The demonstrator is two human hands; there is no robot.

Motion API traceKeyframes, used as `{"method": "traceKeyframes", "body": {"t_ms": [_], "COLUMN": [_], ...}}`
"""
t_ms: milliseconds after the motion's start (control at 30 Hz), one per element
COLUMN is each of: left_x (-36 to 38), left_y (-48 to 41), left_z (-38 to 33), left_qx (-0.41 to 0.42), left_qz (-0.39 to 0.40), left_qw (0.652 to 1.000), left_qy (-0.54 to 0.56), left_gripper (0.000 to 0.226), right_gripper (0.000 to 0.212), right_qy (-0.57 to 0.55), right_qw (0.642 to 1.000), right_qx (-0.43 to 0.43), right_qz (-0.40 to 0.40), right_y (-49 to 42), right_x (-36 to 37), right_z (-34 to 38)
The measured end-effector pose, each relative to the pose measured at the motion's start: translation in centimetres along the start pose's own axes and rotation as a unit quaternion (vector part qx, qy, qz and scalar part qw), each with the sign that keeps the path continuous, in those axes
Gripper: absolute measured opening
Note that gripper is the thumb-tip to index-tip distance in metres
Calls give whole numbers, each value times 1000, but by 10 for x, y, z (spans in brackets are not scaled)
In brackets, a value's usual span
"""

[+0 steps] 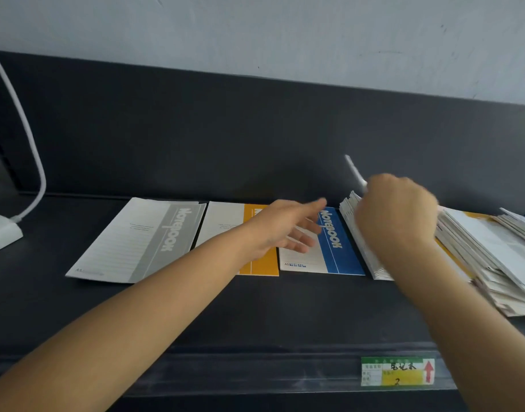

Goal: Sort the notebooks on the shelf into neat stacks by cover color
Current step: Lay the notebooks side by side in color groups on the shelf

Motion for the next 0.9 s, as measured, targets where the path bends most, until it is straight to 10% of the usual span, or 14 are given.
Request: {"method": "traceKeyframes", "body": {"t_ms": [100, 233, 533, 667, 900], "left_x": [-4, -69, -205, -226, -269], "left_y": [9, 20, 68, 88, 118], "left_z": [-8, 7, 58, 68, 94], "left_qx": [29, 32, -27, 3, -102], "left_qz": [58, -72, -259, -313, -409], "left_qw": [992, 987, 963, 950, 842], "left_qy": [107, 143, 65, 18, -336], "left_gripper": [33, 16, 31, 29, 60], "right_gripper": [20, 21, 45, 46, 42], "right_qy": [-3, -180, -344, -593, -476], "right_qw": [989, 948, 925, 791, 856], "right_qx": [-149, -261, -150, -41, -111], "right_qz": [-7, -33, 57, 145, 166], "right_y": [19, 34, 8, 5, 6], "right_x": [-4, 11, 58, 82, 95], "right_z": [81, 137, 143, 191, 229]}}
Point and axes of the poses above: each hand's wrist, its own y-axis away from the middle knuckle, its own x-axis out of the palm, z = x × y, the point moved 8 cm from there along -y, towards the middle knuckle, and after that the axes turned 14 degrees about -x, right-handed, at the moved point
